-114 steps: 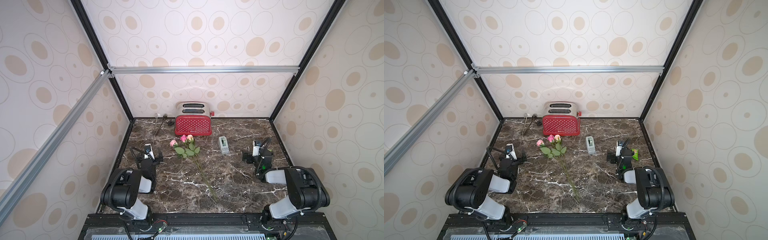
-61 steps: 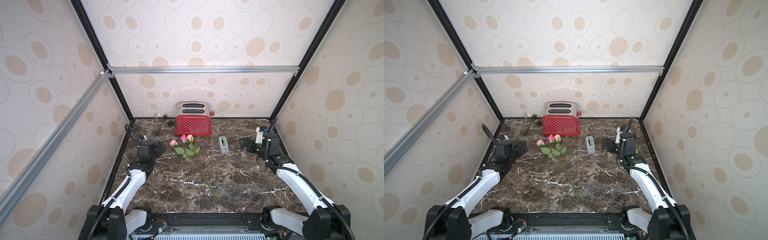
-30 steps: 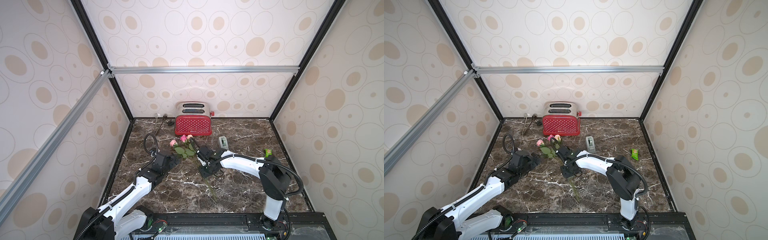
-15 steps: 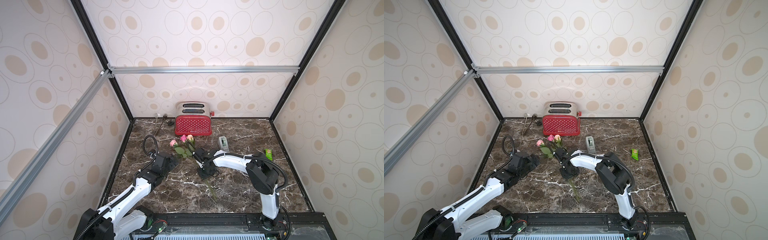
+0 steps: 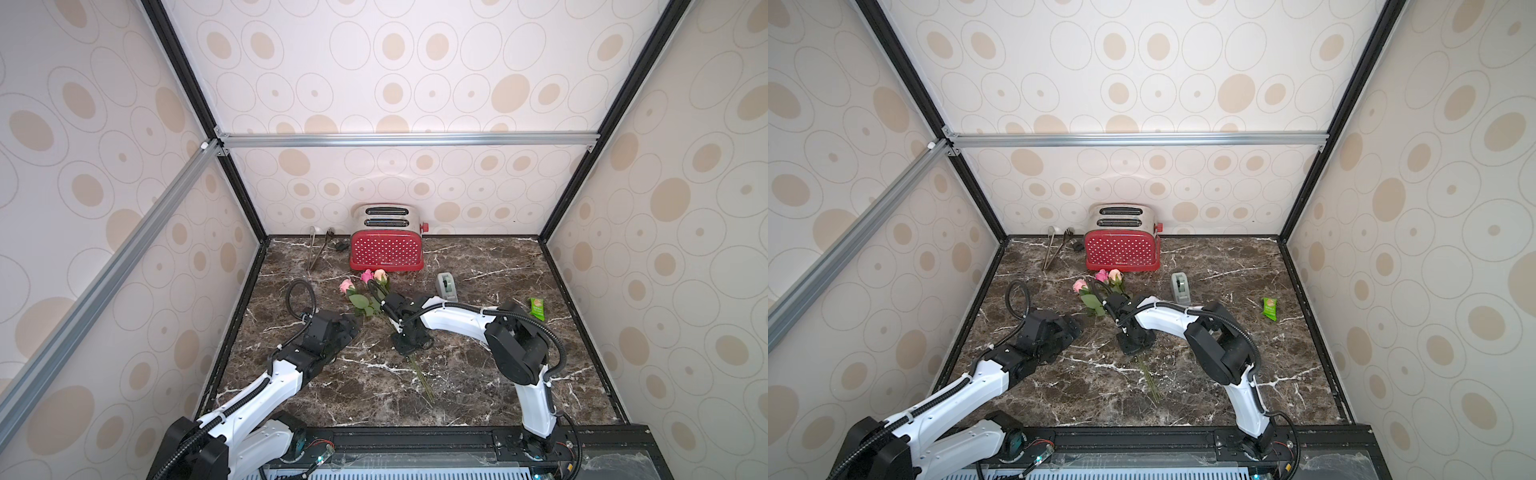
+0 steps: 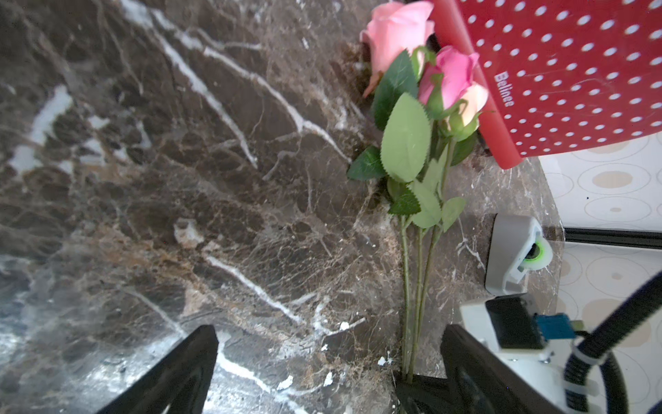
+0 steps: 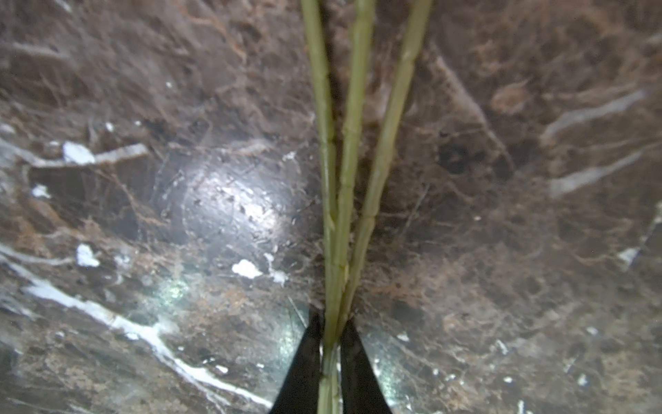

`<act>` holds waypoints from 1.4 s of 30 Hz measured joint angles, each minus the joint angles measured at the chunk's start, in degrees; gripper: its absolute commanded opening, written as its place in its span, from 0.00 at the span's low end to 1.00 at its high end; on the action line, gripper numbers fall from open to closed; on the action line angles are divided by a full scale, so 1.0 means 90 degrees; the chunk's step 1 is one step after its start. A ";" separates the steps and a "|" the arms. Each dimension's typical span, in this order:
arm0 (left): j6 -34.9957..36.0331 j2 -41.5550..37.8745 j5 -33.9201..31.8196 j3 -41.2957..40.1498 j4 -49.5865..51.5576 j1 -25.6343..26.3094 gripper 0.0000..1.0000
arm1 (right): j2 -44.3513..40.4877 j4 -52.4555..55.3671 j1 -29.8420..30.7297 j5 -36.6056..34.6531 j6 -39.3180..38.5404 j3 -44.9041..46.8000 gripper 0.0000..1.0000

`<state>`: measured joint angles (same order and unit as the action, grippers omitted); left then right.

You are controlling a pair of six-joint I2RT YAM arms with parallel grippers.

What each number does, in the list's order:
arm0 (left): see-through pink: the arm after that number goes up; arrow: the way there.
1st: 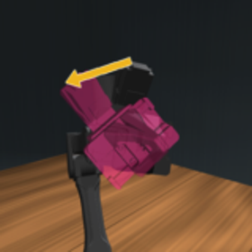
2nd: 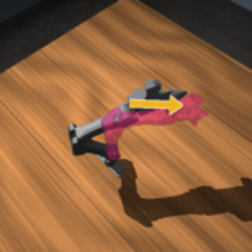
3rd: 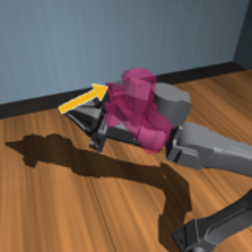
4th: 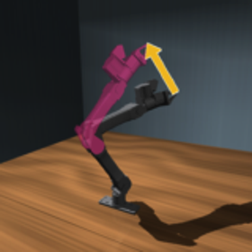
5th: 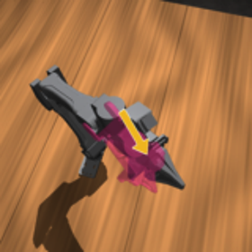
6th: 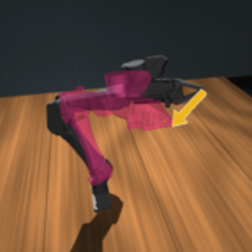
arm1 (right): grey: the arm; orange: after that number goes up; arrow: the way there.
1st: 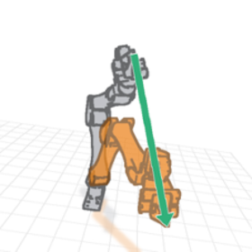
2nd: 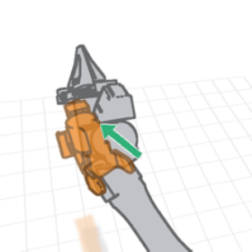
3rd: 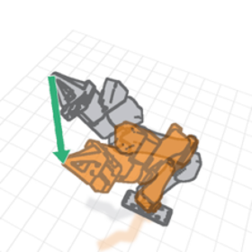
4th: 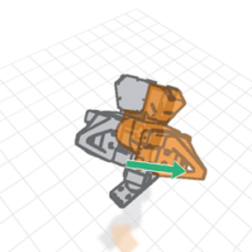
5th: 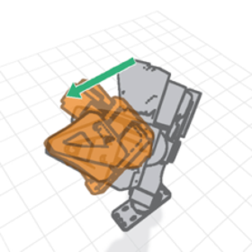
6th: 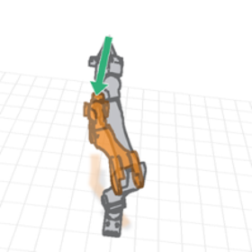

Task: Wrap bouquets with tape
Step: Pick up the unwrapped bouquet from the center of the board.

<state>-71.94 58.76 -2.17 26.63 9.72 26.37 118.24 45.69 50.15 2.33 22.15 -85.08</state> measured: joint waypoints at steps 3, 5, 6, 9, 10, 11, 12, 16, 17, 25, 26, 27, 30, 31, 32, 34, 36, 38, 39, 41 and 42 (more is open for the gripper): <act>-0.0262 -0.0024 0.0238 -0.0206 -0.0104 0.0000 0.98 | 0.0000 -0.0007 0.0000 0.0039 0.0015 0.0000 0.00; -0.0372 -0.0024 0.0379 -0.0265 -0.0202 0.0000 0.98 | 0.0000 -0.0010 0.0000 0.0053 0.0007 0.0000 0.00; -0.0413 -0.0024 0.0461 -0.0279 -0.0272 0.0000 0.98 | 0.0000 -0.0012 0.0000 0.0058 0.0010 0.0000 0.00; -0.0442 0.0049 0.0697 -0.0279 -0.0600 0.0000 0.99 | 0.0000 -0.0017 0.0000 0.0068 0.0015 0.0002 0.00; -0.0461 0.0100 0.0797 -0.0282 -0.0738 0.0000 0.98 | 0.0000 -0.0024 0.0000 0.0075 0.0022 0.0002 0.00; -0.0495 0.0194 0.0930 -0.0301 -0.0969 0.0000 0.97 | 0.0000 -0.0029 0.0000 0.0085 0.0036 0.0002 0.00; -0.0551 0.0289 0.1047 -0.0347 -0.1219 0.0007 0.93 | 0.0000 -0.0039 0.0000 0.0104 0.0058 0.0007 0.00; -0.0804 0.0736 0.1384 -0.0695 -0.2395 0.0155 0.84 | 0.0000 -0.0104 -0.0015 0.0238 0.0107 0.0019 0.00; -0.0879 0.0879 0.1433 -0.0755 -0.2625 0.0223 0.83 | 0.0000 -0.0129 -0.0032 0.0282 0.0124 0.0027 0.00; -0.1105 0.1280 0.1535 -0.0789 -0.3597 0.0452 0.84 | -0.0017 -0.0194 -0.0151 0.0602 0.0250 0.0068 0.00; -0.1105 0.1268 0.1515 -0.0789 -0.3621 0.0454 0.84 | -0.0017 -0.0192 -0.0151 0.0602 0.0250 0.0068 0.00; -0.1107 0.1253 0.1506 -0.0792 -0.3623 0.0454 0.85 | -0.0017 -0.0192 -0.0151 0.0600 0.0250 0.0068 0.00; -0.1124 0.1192 0.1467 -0.0806 -0.3636 0.0454 0.86 | -0.0017 -0.0175 -0.0148 0.0556 0.0250 0.0068 0.08; -0.1137 0.1166 0.1457 -0.0821 -0.3636 0.0454 0.86 | -0.0017 -0.0170 -0.0141 0.0534 0.0250 0.0066 0.10; -0.1151 0.1120 0.1438 -0.0848 -0.3636 0.0454 0.87 | -0.0017 -0.0165 -0.0124 0.0493 0.0255 0.0061 0.14; -0.1178 0.0998 0.1379 -0.0901 -0.3597 0.0454 0.88 | -0.0017 -0.0143 -0.0068 0.0384 0.0255 0.0046 0.17; -0.1197 0.0784 0.1285 -0.0950 -0.3470 0.0457 0.89 | -0.0015 -0.0109 0.0017 0.0211 0.0226 0.0012 0.18; -0.1200 0.0532 0.1163 -0.0979 -0.3325 0.0457 0.90 | 0.0007 -0.0039 0.0095 0.0017 0.0221 -0.0017 0.19; -0.1197 0.0381 0.1086 -0.0991 -0.3237 0.0457 0.90 | 0.0024 -0.0015 0.0131 -0.0061 0.0214 -0.0041 0.18; -0.1197 0.0092 0.0964 -0.1022 -0.3070 0.0457 0.90 | 0.0063 0.0034 0.0175 -0.0170 0.0211 -0.0095 0.18; -0.1202 -0.0039 0.0908 -0.1054 -0.3009 0.0457 0.90 | 0.0085 0.0063 0.0189 -0.0214 0.0209 -0.0121 0.16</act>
<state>-82.76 58.41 6.00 17.15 -17.37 30.48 119.00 46.26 51.86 0.40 24.03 -86.17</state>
